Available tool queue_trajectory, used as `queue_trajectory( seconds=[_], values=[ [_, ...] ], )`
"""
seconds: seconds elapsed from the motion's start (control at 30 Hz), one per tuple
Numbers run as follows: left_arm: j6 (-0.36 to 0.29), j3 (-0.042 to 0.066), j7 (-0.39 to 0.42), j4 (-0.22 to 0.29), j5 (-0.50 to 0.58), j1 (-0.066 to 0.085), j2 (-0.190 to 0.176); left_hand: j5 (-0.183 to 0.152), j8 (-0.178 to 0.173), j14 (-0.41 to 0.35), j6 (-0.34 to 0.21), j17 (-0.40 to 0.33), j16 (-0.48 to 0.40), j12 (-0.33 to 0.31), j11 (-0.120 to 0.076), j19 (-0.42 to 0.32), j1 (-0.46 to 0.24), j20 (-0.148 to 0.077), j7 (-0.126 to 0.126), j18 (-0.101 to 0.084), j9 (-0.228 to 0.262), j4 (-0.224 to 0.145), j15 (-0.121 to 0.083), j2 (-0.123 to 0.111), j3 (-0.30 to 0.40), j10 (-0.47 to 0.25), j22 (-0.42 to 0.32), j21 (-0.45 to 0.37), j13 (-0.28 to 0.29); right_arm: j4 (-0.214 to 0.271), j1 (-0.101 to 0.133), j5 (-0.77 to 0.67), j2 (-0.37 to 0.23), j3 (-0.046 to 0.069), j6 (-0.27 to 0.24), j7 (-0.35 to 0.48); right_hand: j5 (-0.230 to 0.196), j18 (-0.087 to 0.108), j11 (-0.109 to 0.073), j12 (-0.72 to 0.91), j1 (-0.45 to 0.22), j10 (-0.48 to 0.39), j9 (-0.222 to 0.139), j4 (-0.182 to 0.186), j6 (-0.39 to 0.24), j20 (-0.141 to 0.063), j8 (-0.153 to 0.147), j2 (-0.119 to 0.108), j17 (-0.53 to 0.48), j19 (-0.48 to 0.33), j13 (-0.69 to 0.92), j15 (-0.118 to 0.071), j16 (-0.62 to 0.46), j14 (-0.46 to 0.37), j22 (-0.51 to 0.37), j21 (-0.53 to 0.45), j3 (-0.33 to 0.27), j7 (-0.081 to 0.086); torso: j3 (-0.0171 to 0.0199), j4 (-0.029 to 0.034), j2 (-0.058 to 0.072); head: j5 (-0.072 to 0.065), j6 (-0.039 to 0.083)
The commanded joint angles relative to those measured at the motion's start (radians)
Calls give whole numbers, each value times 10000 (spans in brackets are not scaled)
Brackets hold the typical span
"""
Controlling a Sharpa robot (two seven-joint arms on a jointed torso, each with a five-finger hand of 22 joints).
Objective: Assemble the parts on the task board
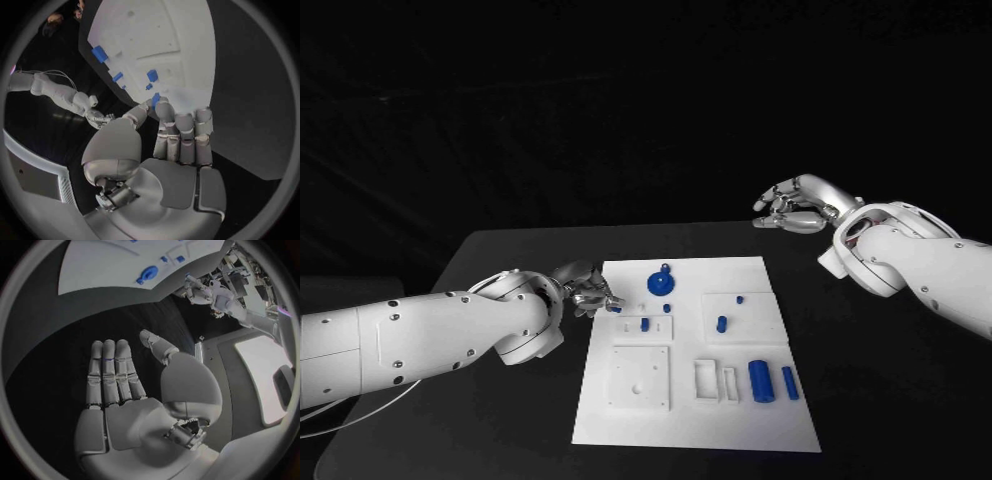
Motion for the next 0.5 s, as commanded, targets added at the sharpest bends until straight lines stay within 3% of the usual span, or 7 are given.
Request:
queue_trajectory(
  seconds=[0.03,0.23,0.5],
  values=[
    [-487,-14,-656,85,-576,-12,34,81,-50,775,221,-9,-60,-46,-364,85,41,-1369,-134,-61,99,-437,-725,-106,493,431,-4,49,-6,-451,58,881,177,59,-341,325,87,-226,105,-773,88,-243,38,3,-137,190,-26,-117,-810,-422,-810,236,-436,-371,-258,-512,1,198,-6,23,2,47,-74],
    [-706,-46,-706,97,-691,-63,134,185,-67,812,284,-4,-63,-42,-377,116,32,-1375,-148,-55,102,-436,-732,-137,489,451,0,56,2,-1177,128,1461,460,122,-387,402,270,-369,560,-2429,122,-674,83,26,-371,486,14,-145,-2526,-1295,-2513,767,-1448,-1115,-724,-1552,30,324,2,10,17,84,-148],
    [-896,-96,-802,-6,-907,-207,355,292,-90,843,339,4,-61,-32,-388,143,24,-1381,-160,-48,98,-436,-740,-170,489,466,6,64,13,-1533,155,1657,612,126,-329,413,437,-404,776,-3629,162,-463,63,13,-485,651,53,-89,-3834,-1622,-3937,1018,-2004,-1324,-929,-2223,-125,363,-4,-3,22,83,-242]
  ],
)
